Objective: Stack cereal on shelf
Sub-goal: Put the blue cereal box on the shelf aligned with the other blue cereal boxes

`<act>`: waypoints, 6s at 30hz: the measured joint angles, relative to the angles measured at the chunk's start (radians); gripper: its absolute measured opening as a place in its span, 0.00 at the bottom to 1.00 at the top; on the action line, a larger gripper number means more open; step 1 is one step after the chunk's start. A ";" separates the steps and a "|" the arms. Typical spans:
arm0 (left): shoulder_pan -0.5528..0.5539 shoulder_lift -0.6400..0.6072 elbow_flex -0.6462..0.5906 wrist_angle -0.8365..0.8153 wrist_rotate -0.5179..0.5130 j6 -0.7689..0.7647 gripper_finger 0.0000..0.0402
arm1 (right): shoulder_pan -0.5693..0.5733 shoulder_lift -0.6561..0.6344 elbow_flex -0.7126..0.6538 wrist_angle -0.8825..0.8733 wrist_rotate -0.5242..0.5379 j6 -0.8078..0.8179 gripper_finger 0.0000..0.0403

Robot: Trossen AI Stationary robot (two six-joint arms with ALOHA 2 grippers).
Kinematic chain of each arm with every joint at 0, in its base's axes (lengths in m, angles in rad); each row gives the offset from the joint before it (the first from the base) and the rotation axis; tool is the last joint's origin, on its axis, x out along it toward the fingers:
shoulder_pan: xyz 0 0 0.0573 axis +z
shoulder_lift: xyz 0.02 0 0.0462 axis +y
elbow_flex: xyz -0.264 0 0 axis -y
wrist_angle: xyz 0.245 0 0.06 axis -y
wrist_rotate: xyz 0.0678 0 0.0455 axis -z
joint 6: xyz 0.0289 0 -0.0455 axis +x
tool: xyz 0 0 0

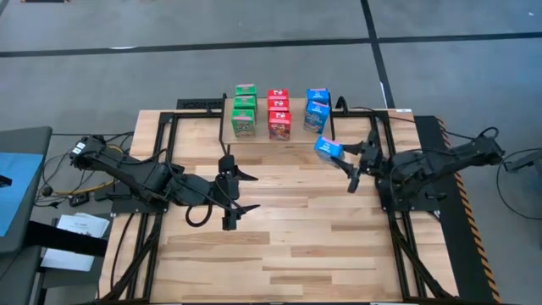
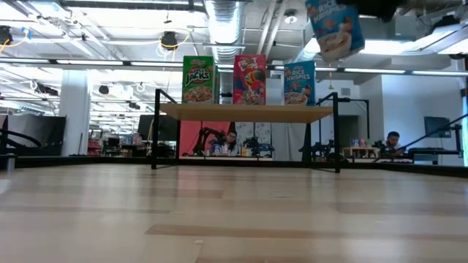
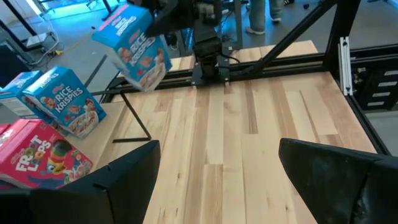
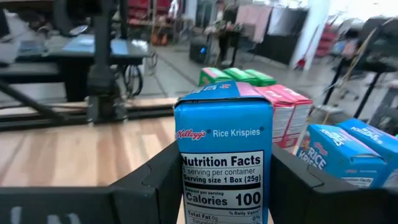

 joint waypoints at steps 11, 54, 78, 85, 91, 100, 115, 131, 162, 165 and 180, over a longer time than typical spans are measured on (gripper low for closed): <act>0.000 0.000 0.000 -0.001 0.000 0.007 0.79 | -0.154 0.058 -0.219 0.445 -0.014 -0.105 0.51; 0.000 0.000 0.000 -0.001 0.000 0.006 0.79 | -0.419 0.389 -0.229 0.748 -0.110 -0.102 0.51; 0.000 0.000 0.000 -0.001 0.000 0.011 0.79 | -0.448 0.388 -0.228 0.684 -0.107 -0.065 0.63; 0.000 0.000 0.000 -0.001 0.000 0.008 0.79 | -0.439 0.388 -0.228 0.642 -0.078 -0.045 0.63; 0.000 0.000 0.000 -0.001 0.000 0.008 0.79 | -0.412 0.364 -0.228 0.615 -0.031 -0.049 0.63; 0.000 0.000 -0.001 0.000 0.001 0.005 0.79 | -0.400 0.304 -0.228 0.580 0.027 -0.052 0.64; 0.000 0.000 -0.001 0.000 0.003 0.005 0.79 | -0.402 0.302 -0.229 0.507 0.026 -0.025 0.64; 0.000 0.000 -0.001 0.000 0.012 0.005 0.79 | -0.376 0.300 -0.229 0.480 0.062 -0.025 0.64; 0.000 0.000 -0.001 0.000 0.035 0.004 0.79 | -0.275 0.187 -0.229 0.276 0.128 0.148 0.63; 0.000 0.000 -0.001 0.000 0.035 0.004 0.79 | -0.248 0.187 -0.229 0.276 0.127 0.160 0.63; 0.000 0.000 -0.001 0.000 0.035 0.005 0.79 | -0.223 0.234 -0.228 0.332 -0.033 0.175 0.63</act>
